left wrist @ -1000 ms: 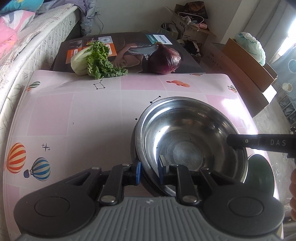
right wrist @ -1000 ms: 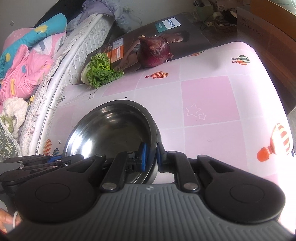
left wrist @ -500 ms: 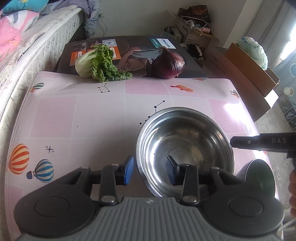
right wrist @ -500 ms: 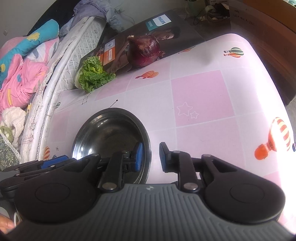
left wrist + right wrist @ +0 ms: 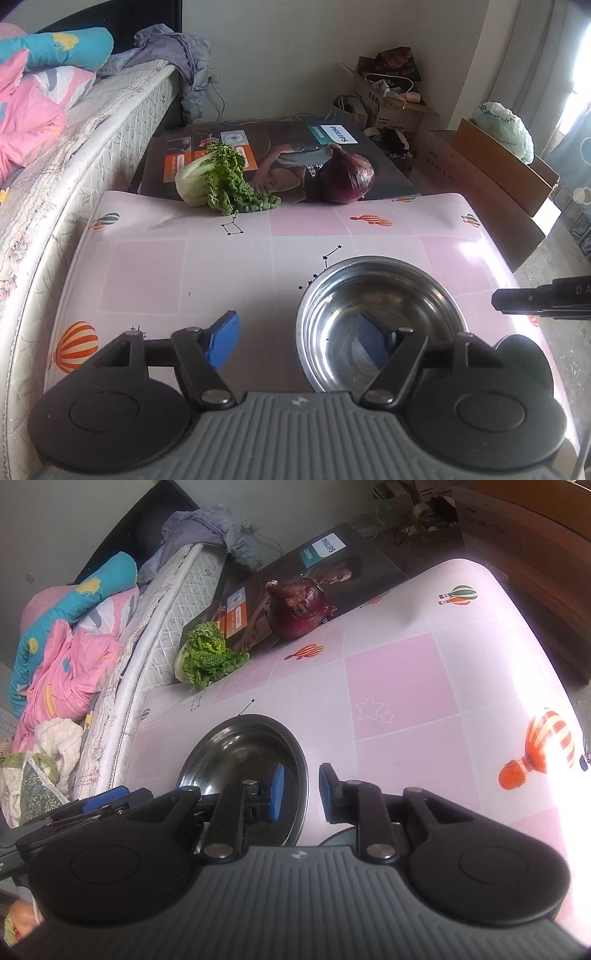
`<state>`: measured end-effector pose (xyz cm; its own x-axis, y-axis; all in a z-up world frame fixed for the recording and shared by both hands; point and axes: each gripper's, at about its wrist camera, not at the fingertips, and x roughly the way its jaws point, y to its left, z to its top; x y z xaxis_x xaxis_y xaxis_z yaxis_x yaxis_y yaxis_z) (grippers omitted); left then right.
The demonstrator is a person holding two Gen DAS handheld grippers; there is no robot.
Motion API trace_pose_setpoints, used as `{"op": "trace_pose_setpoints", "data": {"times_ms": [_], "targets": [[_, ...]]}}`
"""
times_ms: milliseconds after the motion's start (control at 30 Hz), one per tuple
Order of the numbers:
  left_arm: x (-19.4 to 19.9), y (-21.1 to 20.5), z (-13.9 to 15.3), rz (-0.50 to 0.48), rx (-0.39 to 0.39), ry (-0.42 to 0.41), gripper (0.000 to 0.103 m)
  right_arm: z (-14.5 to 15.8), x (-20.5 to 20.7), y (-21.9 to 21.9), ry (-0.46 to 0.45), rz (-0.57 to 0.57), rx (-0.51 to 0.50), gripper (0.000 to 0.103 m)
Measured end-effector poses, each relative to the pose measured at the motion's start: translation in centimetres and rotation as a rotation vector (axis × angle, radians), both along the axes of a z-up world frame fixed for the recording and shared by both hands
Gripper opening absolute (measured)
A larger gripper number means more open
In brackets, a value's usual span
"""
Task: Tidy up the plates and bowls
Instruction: 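Grasp the rim of the teal ceramic bowl with the right gripper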
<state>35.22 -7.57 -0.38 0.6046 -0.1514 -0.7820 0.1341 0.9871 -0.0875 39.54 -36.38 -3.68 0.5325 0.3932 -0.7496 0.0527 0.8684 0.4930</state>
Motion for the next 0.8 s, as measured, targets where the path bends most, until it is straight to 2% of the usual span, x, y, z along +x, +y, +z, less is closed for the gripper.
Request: {"op": "trace_pose_setpoints", "data": {"times_ms": [67, 167, 300, 500, 600, 667, 800], "targets": [[-0.7, 0.0, 1.0, -0.012, -0.005, -0.029, 0.084, 0.9, -1.0, -0.5, -0.017, -0.002, 0.011, 0.02], [-2.0, -0.1, 2.6, -0.025, -0.018, -0.069, 0.088, 2.1, -2.8, -1.4, -0.037, -0.013, 0.028, 0.021], [-3.8, -0.6, 4.4, -0.063, -0.046, -0.099, 0.092, 3.8, -5.5, -2.6, -0.061, -0.022, 0.036, 0.021], [-7.1, -1.6, 6.0, -0.113, -0.153, -0.126, 0.093, 6.8, -11.2, -4.6, -0.123, -0.019, 0.036, 0.021], [-8.2, -3.3, 6.1, -0.167, -0.149, -0.111, 0.087, 7.9, -14.0, -5.7, -0.15, -0.015, 0.02, 0.022], [-8.7, -4.8, 5.7, -0.211, -0.139, -0.081, 0.076, 8.1, -15.5, -6.6, -0.152, -0.016, 0.019, 0.022], [-9.1, -8.0, 3.6, -0.289, -0.126, -0.008, 0.062, 6.6, -17.5, -8.3, -0.121, -0.022, 0.015, 0.022]]}}
